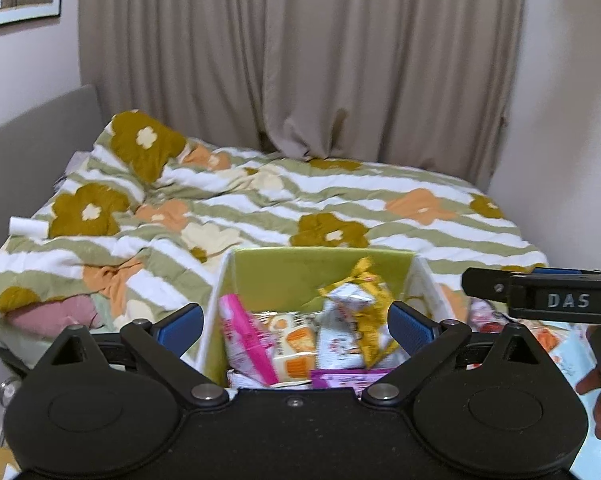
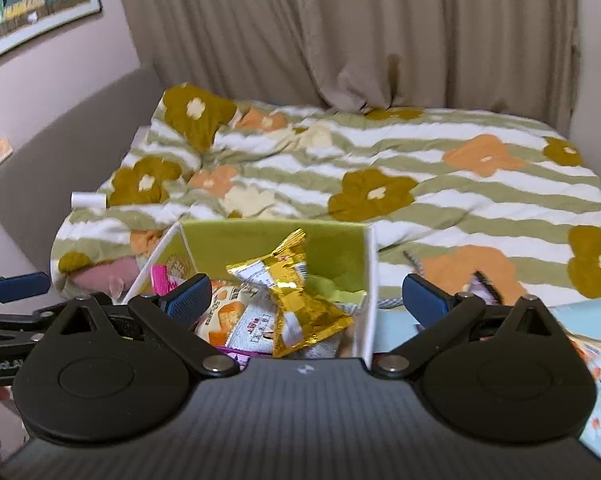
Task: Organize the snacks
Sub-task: 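Move both tools back over the snack pile, then grasp a pink striped bag with the left tool while the right tool grasps an orange stick-snack bag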
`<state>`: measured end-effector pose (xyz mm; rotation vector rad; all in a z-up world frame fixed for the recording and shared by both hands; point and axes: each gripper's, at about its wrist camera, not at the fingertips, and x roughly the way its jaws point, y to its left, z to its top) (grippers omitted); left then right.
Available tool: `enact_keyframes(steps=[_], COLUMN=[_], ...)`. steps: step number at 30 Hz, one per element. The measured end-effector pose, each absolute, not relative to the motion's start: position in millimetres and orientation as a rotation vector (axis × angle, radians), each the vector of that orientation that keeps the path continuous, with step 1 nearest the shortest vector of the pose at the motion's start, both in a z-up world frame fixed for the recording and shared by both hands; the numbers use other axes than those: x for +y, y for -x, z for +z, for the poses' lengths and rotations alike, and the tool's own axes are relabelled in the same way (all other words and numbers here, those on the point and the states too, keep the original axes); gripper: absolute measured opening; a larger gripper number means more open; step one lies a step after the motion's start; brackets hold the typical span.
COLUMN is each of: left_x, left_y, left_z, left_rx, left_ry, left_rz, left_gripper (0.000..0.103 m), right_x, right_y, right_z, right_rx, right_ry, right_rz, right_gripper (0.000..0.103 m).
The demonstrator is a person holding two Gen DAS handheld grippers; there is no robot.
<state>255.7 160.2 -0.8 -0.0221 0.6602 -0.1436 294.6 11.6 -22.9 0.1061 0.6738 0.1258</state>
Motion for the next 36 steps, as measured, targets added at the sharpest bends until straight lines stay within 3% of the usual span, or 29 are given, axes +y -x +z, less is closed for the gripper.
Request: enact_keyframes(steps=[14,25,36], left_x=[68.3,-58.0,-138.1], left_y=[-194.9,-177.1,-183.3], left_z=[14.0,-16.3,-82.8], left_rx=[0.577,0.636,0.703], left_ry=[-0.005,-0.072,-0.188], left_rz=[-0.247,-0.269,-0.241], left_gripper=[0.103,0.103,0.103], right_x=[-99.1,-215.4,-285.3], right_y=[-217.9,-207.1,-226.7], right_z=[7.2,-27.6,-80.9], right_rx=[0.571,0.644,0.746], right_ry=[-0.131,-0.146,-0.163], right_rz=[-0.02,0.014,0.076], right_gripper=[0.103,0.103,0.103])
